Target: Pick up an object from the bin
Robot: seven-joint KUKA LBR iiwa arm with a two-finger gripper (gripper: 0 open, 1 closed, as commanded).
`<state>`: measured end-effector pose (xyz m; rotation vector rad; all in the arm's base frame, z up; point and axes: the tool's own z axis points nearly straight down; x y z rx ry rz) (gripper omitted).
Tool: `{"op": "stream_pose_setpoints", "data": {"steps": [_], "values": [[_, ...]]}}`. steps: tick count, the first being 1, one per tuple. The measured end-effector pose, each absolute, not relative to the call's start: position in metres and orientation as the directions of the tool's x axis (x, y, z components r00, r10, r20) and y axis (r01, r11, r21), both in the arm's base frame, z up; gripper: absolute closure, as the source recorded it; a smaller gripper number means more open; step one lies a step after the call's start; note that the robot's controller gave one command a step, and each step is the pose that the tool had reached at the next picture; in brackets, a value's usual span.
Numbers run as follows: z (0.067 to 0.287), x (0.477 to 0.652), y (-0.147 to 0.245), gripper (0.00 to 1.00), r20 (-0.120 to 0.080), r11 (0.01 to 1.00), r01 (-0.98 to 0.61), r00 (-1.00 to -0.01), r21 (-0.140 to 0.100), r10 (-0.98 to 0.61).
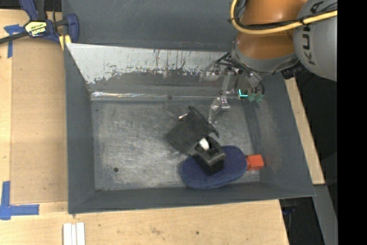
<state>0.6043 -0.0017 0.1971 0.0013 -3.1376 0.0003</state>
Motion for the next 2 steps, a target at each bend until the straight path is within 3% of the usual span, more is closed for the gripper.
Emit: {"op": "stream_pose_setpoints", "data": {"steps": [1,2], "values": [[0.126,0.582,0.017,0.0,-0.029,0.998,-0.057,-0.998,0.001,-0.056],[0.114,0.581,0.015,0.0,-0.035,1.0,-0.009,-0.999,0.003,-0.009]]}}
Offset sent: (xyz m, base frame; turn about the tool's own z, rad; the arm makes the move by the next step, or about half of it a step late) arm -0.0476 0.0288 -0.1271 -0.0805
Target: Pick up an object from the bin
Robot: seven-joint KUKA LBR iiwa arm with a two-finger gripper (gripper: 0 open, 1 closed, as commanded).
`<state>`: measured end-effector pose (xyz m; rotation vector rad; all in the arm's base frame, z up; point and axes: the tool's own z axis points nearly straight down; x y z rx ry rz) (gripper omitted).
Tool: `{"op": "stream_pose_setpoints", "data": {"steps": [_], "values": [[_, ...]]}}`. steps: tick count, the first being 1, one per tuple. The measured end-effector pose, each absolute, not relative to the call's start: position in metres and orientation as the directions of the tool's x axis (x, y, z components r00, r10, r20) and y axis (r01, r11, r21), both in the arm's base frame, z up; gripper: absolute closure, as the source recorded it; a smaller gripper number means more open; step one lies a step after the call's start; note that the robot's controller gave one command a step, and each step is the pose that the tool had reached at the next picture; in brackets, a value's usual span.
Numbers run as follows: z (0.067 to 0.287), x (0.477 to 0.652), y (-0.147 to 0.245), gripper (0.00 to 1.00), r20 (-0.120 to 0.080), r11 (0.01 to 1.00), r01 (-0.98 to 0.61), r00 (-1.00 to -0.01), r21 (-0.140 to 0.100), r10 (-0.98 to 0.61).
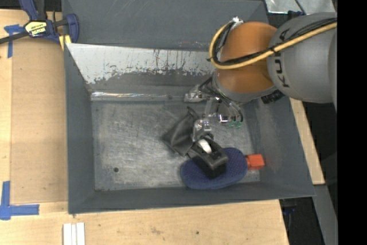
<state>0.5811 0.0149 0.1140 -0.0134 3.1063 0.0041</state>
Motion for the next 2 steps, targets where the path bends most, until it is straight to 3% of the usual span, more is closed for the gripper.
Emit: {"op": "stream_pose_setpoints", "data": {"steps": [2], "values": [[0.1092,0.5783,0.015,0.0,-0.03,0.993,0.115,-0.993,0.004,0.115]]}}
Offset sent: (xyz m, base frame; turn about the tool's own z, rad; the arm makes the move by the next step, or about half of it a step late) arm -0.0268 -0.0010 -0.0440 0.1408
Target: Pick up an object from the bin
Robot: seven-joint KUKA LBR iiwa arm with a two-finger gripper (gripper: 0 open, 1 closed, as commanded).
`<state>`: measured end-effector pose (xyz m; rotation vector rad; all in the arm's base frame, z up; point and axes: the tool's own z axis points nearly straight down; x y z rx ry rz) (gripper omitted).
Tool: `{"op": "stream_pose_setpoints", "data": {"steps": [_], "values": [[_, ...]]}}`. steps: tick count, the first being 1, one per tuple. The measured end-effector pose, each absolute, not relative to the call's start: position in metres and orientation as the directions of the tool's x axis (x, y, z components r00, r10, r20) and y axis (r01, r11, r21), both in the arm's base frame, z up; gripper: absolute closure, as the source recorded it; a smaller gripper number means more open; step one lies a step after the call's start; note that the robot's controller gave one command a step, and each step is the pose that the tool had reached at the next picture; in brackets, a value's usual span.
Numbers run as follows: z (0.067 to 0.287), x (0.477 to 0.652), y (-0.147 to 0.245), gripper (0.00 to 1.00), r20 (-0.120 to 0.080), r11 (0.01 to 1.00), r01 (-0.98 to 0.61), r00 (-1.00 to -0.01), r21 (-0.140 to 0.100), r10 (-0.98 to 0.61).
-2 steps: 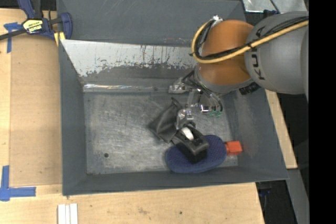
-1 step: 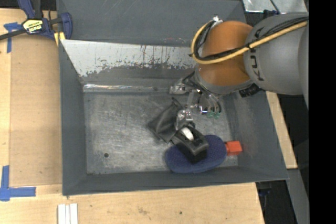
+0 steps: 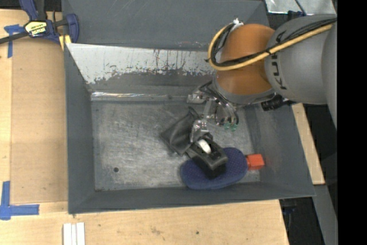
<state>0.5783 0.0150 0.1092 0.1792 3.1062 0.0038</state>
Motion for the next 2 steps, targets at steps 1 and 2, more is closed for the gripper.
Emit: {"op": "stream_pose_setpoints", "data": {"steps": [1,2], "values": [[0.1082,0.5774,0.0153,0.0,-0.03,0.984,0.179,-0.983,0.005,0.179],[0.1094,0.573,0.0162,1.0,-0.002,0.984,0.176,-0.984,0.001,0.176]]}}
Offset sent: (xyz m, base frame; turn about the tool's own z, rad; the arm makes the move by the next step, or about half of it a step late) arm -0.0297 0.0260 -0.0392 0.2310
